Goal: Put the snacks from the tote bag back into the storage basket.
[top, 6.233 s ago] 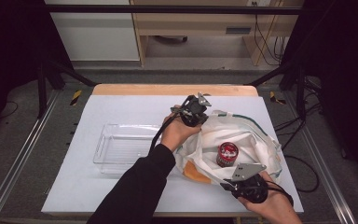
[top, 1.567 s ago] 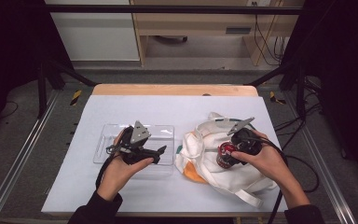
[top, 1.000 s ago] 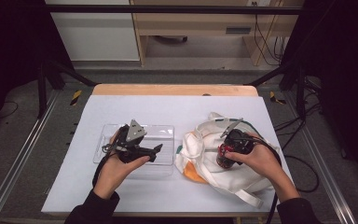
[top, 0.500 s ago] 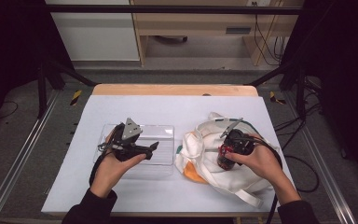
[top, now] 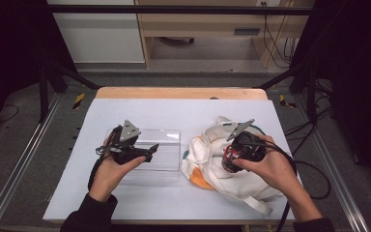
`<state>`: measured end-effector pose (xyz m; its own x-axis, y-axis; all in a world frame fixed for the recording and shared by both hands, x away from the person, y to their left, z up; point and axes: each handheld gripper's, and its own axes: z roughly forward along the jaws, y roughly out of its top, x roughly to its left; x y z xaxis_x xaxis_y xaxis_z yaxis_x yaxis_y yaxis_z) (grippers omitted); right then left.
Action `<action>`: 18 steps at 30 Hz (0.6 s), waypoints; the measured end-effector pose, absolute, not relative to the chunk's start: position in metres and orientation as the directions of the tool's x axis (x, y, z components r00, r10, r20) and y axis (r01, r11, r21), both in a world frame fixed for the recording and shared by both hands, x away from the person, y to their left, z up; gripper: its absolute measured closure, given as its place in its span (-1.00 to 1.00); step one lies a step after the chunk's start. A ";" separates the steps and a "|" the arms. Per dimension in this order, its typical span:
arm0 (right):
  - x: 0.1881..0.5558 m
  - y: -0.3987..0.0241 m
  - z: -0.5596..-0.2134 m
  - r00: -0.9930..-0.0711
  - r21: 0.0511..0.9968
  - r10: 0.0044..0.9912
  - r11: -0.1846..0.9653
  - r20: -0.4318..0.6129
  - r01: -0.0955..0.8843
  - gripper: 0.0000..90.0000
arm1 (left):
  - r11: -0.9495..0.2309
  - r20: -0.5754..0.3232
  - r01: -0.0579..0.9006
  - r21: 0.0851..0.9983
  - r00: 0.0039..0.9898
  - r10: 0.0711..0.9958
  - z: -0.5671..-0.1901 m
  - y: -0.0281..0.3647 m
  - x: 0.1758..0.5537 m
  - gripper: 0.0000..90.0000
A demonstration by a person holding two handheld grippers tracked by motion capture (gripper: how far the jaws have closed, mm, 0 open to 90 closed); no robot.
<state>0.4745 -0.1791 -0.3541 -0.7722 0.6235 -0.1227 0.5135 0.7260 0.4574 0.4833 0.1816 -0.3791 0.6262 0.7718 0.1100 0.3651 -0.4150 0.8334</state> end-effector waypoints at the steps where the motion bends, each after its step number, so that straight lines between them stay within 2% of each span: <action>1: 0.474 -0.177 -0.352 -0.773 0.460 0.622 0.726 -0.122 0.511 -0.46 | -0.408 0.107 0.368 0.835 0.620 0.777 -0.379 0.183 0.484 -0.77; 18: 0.474 -0.145 -0.310 -0.788 0.473 0.597 0.743 -0.150 0.473 -0.46 | -0.349 0.085 0.395 0.850 0.551 0.830 -0.377 0.225 0.495 -0.79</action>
